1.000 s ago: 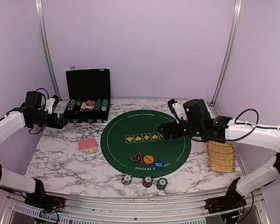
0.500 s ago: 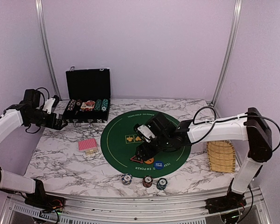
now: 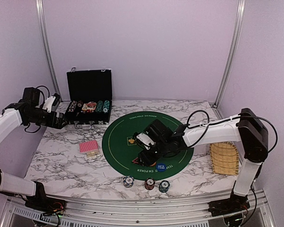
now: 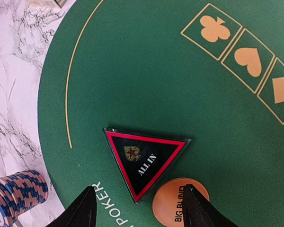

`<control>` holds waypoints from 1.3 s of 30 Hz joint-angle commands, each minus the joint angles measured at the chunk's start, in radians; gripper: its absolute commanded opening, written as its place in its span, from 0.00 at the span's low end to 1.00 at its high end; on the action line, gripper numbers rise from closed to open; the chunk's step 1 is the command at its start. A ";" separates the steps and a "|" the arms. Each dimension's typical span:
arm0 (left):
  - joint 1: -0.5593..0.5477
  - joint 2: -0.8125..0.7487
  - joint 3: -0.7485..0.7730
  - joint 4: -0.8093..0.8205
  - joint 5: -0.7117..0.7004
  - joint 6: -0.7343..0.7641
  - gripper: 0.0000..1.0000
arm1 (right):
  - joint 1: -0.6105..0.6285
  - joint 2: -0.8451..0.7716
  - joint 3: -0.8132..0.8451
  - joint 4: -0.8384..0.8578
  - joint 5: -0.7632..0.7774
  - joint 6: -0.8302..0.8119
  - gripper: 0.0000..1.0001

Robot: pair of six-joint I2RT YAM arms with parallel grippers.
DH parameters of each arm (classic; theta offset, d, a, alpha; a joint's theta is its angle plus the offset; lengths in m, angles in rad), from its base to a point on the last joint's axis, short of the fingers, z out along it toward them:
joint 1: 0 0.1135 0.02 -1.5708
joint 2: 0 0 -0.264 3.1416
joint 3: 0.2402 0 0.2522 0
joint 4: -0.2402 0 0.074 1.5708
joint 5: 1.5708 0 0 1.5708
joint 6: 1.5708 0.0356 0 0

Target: Distribute texas hold em gaming equipment

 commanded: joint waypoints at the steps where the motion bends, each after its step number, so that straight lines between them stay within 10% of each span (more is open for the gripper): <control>1: 0.005 -0.031 0.040 -0.035 0.027 -0.009 0.99 | 0.012 0.037 0.047 -0.013 -0.004 -0.018 0.58; 39: 0.006 -0.041 0.092 -0.072 0.051 -0.027 0.99 | 0.064 0.196 0.172 -0.005 0.129 -0.069 0.34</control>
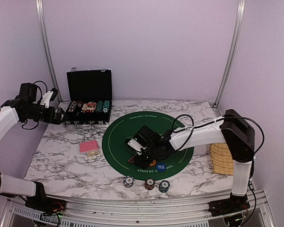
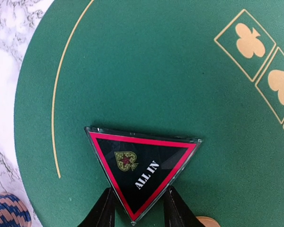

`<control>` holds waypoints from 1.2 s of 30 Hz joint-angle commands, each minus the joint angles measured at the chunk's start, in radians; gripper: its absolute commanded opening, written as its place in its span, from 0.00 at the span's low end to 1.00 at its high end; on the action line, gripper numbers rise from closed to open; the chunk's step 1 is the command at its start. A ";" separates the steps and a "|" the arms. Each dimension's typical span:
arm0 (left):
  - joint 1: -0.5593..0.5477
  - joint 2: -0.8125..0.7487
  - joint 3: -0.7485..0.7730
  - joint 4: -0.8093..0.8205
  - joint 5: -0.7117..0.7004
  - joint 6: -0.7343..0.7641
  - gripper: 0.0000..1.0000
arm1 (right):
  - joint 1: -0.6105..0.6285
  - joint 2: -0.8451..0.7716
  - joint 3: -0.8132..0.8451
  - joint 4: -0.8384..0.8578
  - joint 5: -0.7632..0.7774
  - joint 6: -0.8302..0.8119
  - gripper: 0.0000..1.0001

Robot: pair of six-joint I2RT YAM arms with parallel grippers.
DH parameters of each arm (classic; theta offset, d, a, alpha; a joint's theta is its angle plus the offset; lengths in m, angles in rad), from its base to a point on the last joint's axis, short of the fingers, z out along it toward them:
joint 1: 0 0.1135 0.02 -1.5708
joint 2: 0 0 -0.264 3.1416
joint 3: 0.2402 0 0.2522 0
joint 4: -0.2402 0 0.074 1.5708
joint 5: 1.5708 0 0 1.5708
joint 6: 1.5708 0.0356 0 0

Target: Distribute texas hold em gaming equipment

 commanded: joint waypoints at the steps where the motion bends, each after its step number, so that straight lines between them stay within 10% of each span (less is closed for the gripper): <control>1: 0.005 -0.014 0.027 -0.029 0.013 0.003 0.99 | 0.011 0.054 0.074 0.024 0.037 0.013 0.32; 27: 0.006 -0.032 0.028 -0.067 0.036 0.018 0.99 | -0.010 0.471 0.747 -0.033 0.140 0.092 0.25; 36: 0.005 -0.018 0.041 -0.069 0.064 0.018 0.99 | -0.016 0.304 0.585 0.020 0.093 0.083 0.67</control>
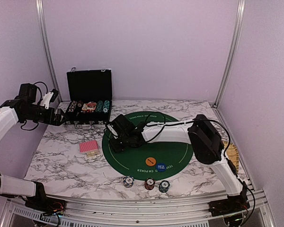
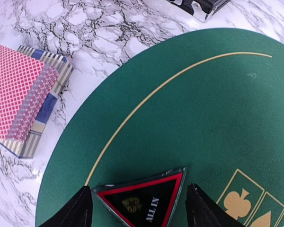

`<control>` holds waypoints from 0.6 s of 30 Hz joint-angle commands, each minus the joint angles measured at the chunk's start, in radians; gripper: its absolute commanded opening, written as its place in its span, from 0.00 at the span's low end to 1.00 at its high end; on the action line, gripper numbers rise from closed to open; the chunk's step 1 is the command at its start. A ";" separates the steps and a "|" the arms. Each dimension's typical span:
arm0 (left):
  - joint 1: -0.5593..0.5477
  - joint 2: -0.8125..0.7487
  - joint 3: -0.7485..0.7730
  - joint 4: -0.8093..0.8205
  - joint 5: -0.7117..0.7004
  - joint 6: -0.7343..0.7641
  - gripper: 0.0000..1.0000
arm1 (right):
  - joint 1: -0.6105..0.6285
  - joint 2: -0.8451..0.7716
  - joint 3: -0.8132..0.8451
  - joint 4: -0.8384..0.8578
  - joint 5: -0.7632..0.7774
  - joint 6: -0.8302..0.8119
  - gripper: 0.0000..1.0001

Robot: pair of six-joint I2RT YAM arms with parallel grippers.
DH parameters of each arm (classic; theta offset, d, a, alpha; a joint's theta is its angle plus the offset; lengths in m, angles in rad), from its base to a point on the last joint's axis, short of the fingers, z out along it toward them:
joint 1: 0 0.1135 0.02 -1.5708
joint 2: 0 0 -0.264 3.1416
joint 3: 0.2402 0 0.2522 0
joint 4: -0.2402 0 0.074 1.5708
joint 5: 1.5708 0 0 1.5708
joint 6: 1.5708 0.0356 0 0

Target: Distribute texas hold em gaming equipment

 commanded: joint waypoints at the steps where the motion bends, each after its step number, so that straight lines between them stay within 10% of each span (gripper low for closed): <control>1: 0.006 -0.007 0.042 -0.033 0.033 0.006 0.99 | -0.005 -0.134 -0.075 0.029 -0.050 -0.006 0.68; 18: 0.005 -0.014 0.055 -0.038 0.045 0.002 0.99 | -0.005 -0.179 -0.308 0.094 -0.096 -0.037 0.49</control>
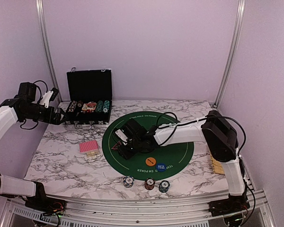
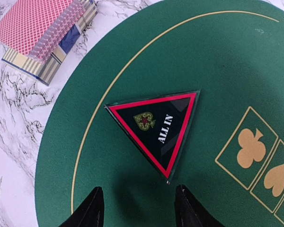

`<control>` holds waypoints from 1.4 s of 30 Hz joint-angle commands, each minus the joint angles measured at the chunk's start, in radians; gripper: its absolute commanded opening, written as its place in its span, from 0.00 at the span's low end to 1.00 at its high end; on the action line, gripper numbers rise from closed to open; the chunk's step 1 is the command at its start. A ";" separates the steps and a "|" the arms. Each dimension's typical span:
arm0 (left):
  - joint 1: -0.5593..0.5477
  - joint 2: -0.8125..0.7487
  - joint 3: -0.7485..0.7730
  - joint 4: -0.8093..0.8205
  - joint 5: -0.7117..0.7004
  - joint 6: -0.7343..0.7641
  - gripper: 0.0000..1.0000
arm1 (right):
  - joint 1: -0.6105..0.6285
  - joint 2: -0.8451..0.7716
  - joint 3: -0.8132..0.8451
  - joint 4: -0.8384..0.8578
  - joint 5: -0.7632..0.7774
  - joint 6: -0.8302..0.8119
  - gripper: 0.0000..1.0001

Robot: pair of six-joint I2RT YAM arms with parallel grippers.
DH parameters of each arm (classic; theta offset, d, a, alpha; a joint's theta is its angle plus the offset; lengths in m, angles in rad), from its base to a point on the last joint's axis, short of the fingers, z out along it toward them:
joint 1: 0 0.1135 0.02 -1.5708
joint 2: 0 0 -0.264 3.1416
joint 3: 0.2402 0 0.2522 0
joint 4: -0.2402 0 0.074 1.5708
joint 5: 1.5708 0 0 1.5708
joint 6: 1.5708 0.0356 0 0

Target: Distribute texas hold em gaming equipment

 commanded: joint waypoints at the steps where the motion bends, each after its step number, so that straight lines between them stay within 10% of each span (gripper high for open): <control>1: 0.005 -0.015 0.039 -0.029 0.022 0.000 0.99 | -0.005 0.031 0.028 0.018 0.016 -0.017 0.48; 34: 0.005 -0.019 0.033 -0.045 0.028 0.017 0.99 | -0.057 0.272 0.373 -0.020 0.041 0.059 0.20; 42: 0.005 -0.017 0.034 -0.051 0.030 0.026 0.99 | -0.059 0.153 0.240 0.023 0.063 0.065 0.43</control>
